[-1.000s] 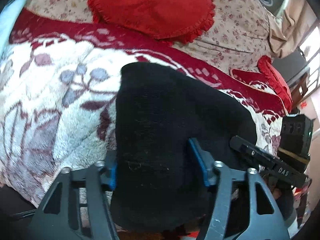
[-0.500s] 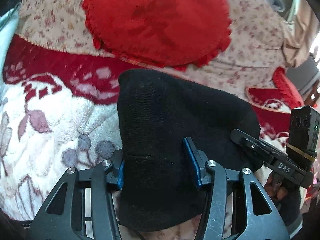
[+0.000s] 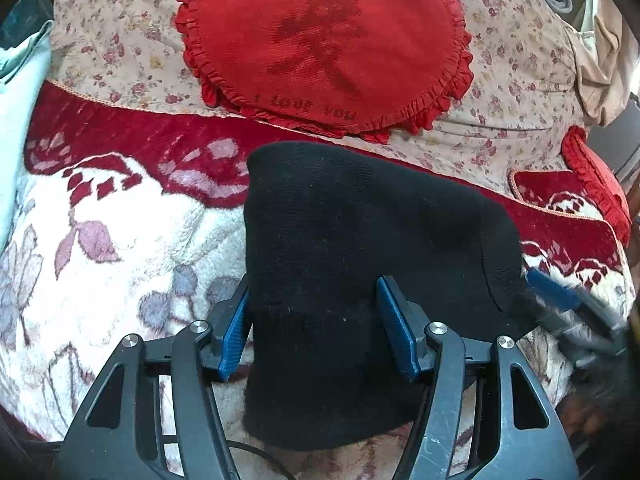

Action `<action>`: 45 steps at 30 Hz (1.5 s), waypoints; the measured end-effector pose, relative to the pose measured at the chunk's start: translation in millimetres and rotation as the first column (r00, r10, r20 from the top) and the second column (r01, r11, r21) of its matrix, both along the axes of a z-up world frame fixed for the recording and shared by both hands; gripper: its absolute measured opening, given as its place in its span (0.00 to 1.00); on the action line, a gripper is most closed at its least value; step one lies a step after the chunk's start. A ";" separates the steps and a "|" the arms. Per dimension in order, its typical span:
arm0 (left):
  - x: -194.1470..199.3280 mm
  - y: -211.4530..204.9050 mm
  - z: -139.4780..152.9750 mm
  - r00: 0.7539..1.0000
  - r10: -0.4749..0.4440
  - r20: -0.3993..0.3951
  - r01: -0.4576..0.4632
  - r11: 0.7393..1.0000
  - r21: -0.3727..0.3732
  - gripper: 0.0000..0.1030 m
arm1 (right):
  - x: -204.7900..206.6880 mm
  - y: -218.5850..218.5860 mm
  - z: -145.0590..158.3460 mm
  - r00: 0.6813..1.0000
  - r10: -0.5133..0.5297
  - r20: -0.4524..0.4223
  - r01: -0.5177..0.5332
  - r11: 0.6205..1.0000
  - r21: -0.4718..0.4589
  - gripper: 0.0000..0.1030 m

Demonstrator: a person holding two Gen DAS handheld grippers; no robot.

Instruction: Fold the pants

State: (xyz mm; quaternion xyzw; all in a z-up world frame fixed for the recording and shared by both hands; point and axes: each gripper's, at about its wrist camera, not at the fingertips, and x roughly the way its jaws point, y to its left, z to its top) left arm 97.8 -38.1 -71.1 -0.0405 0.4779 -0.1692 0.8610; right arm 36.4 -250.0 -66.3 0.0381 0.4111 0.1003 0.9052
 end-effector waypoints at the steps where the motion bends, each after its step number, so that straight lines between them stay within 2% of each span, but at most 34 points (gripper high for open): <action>1: -2.5 0.3 1.5 1.000 0.003 0.003 -0.003 1.000 0.004 0.59 | 1.3 4.0 -9.0 1.000 -0.006 -0.022 0.005 0.999 -0.040 0.49; 2: -6.0 1.1 3.6 1.000 0.005 0.007 -0.005 1.000 0.009 0.59 | 1.5 6.2 -15.8 1.000 -0.005 -0.031 0.003 0.999 -0.054 0.50; 5: -17.6 3.2 11.3 0.999 0.017 0.036 -0.019 0.999 0.044 0.59 | -3.0 0.2 -14.4 0.999 -0.030 -0.023 0.030 0.999 -0.014 0.51; 10: -33.8 5.6 22.1 0.996 0.032 0.080 -0.041 0.993 0.112 0.59 | -13.5 2.7 10.9 0.999 -0.038 0.023 0.038 0.999 0.002 0.51; 15: -54.4 7.9 35.8 0.991 0.059 0.123 -0.077 0.986 0.147 0.59 | -25.2 12.9 35.4 0.997 -0.033 0.073 0.030 0.999 0.043 0.51; 20: -77.5 9.2 48.3 0.981 0.069 0.179 -0.106 0.973 0.207 0.59 | -35.1 22.3 50.7 0.995 -0.024 0.094 0.020 0.999 0.041 0.51; 25: -93.6 15.8 59.0 0.976 0.089 0.200 -0.124 0.978 0.169 0.59 | -46.9 25.5 59.4 0.995 -0.022 0.102 0.017 0.998 0.052 0.51; 45: -131.1 25.1 85.3 0.952 0.110 0.284 -0.161 0.974 0.161 0.59 | -71.7 44.5 78.3 0.990 0.030 0.140 -0.038 0.998 0.054 0.51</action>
